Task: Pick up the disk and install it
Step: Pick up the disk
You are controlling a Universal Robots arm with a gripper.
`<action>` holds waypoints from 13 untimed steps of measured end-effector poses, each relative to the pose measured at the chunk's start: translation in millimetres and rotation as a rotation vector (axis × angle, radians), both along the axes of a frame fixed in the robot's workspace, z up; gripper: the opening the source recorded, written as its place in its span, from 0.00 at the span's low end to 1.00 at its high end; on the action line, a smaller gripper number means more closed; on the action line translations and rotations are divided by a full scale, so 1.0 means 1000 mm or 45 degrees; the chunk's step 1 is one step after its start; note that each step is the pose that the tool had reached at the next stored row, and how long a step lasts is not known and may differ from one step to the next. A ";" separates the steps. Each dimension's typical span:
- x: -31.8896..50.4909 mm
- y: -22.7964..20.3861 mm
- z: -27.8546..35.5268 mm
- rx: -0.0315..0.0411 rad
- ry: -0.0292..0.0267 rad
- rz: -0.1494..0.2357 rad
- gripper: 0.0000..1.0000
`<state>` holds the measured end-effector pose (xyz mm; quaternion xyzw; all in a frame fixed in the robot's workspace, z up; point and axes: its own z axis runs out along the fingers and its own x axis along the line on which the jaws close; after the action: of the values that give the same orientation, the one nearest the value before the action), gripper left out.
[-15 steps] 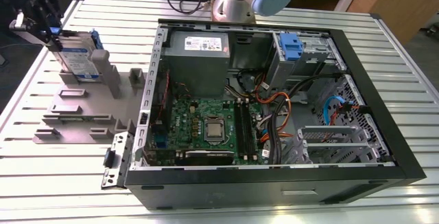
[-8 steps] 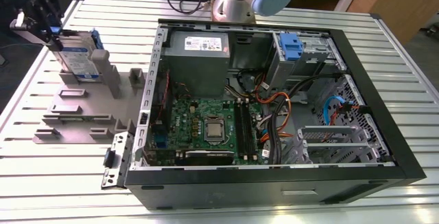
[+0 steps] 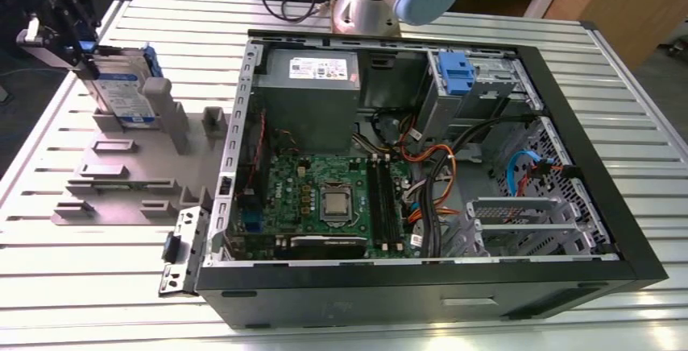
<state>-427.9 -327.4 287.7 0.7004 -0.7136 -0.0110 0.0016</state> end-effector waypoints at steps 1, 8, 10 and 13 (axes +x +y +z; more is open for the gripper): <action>0.0000 0.0000 0.0000 -0.0001 -0.0001 0.000 0.42; 0.0000 0.0000 0.0000 -0.0023 0.0000 0.000 0.43; 0.0000 0.0000 -0.0001 -0.0023 -0.0001 0.000 0.43; 0.0000 0.0000 0.0000 -0.0024 0.0000 0.000 0.49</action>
<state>-427.9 -327.4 287.6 0.7004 -0.7137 -0.0103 0.0022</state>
